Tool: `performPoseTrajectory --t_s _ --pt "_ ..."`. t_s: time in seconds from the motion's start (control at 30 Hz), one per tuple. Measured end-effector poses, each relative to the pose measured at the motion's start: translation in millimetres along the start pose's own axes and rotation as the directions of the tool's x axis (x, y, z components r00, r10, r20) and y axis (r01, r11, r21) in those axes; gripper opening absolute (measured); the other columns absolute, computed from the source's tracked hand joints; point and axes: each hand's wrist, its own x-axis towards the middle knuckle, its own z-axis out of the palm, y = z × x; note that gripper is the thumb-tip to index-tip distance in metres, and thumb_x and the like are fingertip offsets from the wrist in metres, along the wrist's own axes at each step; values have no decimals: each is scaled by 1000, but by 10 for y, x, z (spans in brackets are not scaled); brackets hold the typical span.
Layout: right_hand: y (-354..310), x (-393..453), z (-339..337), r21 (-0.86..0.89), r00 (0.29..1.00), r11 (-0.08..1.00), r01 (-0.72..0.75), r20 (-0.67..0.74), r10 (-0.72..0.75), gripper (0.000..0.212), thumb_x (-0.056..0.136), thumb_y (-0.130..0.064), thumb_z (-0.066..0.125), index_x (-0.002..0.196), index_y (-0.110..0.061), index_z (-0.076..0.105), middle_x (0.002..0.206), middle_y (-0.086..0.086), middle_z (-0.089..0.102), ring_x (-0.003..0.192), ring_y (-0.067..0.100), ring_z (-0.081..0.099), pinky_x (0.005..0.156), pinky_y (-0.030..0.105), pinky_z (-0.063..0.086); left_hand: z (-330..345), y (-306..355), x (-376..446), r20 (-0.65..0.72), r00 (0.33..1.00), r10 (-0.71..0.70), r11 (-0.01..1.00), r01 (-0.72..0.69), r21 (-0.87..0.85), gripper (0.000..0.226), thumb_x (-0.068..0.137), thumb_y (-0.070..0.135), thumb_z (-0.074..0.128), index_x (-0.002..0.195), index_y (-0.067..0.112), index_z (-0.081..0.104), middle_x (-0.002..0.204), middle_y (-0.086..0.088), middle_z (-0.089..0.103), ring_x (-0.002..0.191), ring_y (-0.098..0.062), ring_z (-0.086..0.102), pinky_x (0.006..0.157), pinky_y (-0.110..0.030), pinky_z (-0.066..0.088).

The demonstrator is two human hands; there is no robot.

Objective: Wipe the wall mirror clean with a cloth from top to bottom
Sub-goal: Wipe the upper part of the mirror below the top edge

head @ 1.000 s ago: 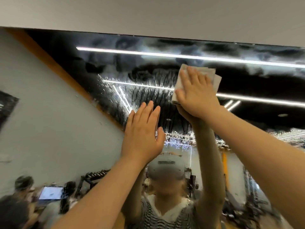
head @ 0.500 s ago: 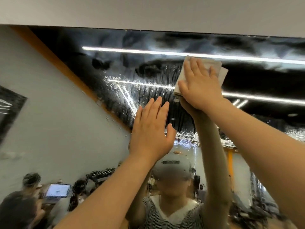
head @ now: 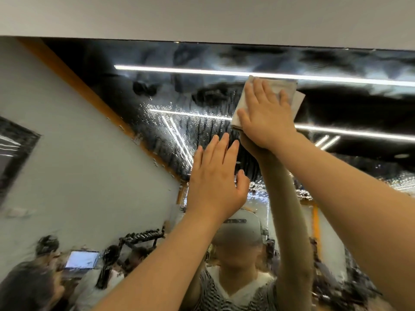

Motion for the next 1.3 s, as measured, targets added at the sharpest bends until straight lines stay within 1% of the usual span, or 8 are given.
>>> performPoseTrajectory --t_s 0.27,0.4,0.5,0.57,0.67,0.77,0.97,1.3 --pt "-58 -17 30 26 999 1000 0 -43 1 62 103 -39 25 156 -13 4 163 6 0 150 23 0 118 49 0 -65 -7 -6 18 1000 14 999 -13 -44 62 84 32 33 137 8 52 146 -12 47 139 -28 38 114 -43 10" --pt "-71 -25 20 34 999 999 -26 -33 27 63 102 -39 25 156 -14 6 164 5 3 150 20 2 118 46 0 -233 -316 -3 103 960 261 964 -264 18 57 83 31 38 130 6 59 137 -16 55 129 -33 50 108 -50 33" --pt "-84 -33 -9 72 999 997 -38 -21 40 72 91 -45 18 156 -15 8 163 3 6 150 19 5 118 44 1 -442 -841 13 132 928 348 929 -360 82 53 85 30 39 131 8 57 136 -15 54 129 -30 46 113 -41 24" --pt "-126 -12 -39 77 997 995 -70 -8 71 76 86 -46 17 156 -16 10 163 3 8 149 19 6 119 45 3 -596 -1204 50 103 951 292 945 -304 120 54 86 30 38 133 9 54 139 -16 51 133 -29 38 114 -39 15" --pt "-222 27 -68 18 988 988 -150 -16 150 78 83 -46 17 155 -16 12 163 4 12 149 21 11 118 48 9 -749 -1652 90 59 993 98 986 -104 127 58 86 31 34 135 5 51 142 -19 47 136 -30 33 113 -53 24" --pt "-290 43 -47 -22 980 980 -199 -10 199 77 84 -43 16 155 -17 10 163 3 12 148 21 11 117 48 11 -801 -1948 74 67 995 -72 991 64 114 67 86 37 26 141 4 44 149 -18 40 141 -33 31 114 -52 22" --pt "-340 22 -49 41 973 974 -224 -44 226 71 87 -44 16 152 -17 20 161 6 18 146 26 17 117 48 8 -759 -2058 -11 71 994 -88 993 82 79 67 87 40 25 143 7 43 153 -14 36 144 -30 26 117 -53 19" --pt "-742 112 38 -118 963 956 -270 -11 270 61 103 -39 15 155 -16 -5 164 2 -4 150 23 3 118 51 10 -726 -2035 -33 60 993 -103 993 99 67 63 89 30 33 147 8 37 156 -14 30 146 -29 20 118 -54 15"
